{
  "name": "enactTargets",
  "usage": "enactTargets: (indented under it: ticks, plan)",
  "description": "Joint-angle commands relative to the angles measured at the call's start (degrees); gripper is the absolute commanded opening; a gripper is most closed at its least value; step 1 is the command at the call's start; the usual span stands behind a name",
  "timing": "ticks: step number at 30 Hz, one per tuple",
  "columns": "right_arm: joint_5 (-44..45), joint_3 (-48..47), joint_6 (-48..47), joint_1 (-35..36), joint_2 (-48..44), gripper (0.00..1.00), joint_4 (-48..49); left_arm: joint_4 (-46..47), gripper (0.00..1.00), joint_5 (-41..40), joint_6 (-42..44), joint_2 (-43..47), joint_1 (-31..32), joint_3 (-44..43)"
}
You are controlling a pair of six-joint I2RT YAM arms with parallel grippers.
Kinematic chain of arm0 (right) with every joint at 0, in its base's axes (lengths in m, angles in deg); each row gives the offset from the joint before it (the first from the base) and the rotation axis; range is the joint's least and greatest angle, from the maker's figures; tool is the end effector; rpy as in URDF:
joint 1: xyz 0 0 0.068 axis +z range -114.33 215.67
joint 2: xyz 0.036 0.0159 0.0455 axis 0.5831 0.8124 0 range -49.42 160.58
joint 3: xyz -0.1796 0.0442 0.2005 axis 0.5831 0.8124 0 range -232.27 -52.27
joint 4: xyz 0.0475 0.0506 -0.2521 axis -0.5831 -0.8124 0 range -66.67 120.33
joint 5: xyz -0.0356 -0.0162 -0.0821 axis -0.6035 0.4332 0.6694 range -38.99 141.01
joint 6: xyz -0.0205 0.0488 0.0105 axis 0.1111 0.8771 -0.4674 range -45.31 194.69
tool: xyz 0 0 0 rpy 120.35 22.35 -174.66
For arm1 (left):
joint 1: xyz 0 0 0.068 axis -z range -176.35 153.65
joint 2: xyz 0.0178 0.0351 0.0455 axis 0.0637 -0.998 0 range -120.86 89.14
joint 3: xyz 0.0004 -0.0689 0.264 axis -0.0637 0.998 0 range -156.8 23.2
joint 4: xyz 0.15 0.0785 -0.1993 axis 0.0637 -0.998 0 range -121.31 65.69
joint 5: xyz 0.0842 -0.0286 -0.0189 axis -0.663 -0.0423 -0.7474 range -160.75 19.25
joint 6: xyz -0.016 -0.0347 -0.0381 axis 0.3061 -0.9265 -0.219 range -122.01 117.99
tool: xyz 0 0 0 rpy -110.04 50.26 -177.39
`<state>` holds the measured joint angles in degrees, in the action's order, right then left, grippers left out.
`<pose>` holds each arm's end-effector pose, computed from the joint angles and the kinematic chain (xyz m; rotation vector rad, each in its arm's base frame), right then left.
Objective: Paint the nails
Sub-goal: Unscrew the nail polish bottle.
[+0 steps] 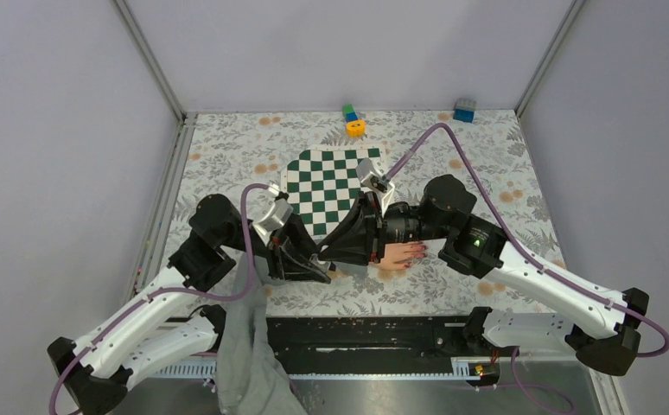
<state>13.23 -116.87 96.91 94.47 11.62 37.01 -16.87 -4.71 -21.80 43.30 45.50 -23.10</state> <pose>0.1023 0.2111 0.4377 -1.0701 1.2498 1.5798 0.1036 -0.1365 0.3770 1.3117 1.1909 -1.6276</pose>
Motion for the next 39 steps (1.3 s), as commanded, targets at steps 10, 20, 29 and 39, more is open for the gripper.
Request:
enactTargets:
  ticks: [10,20,29,39]
  plan:
    - [-4.4,-2.0,-2.5,-0.1,-5.0,0.00,1.9,4.0,0.00,0.1,1.2,-1.6,-0.4,0.4]
    - [-5.2,-2.7,-4.4,-0.3,-5.9,0.00,1.4,3.0,0.00,2.2,1.5,-2.6,0.3,-0.1]
    - [-5.0,-3.0,-5.5,-0.4,-6.7,0.00,1.2,-0.5,0.00,1.8,3.9,-3.2,1.4,-0.9]
    - [-1.3,-2.1,-6.4,-0.3,-7.0,0.41,-1.4,-2.0,0.00,-2.7,6.0,-1.5,1.5,-0.9]
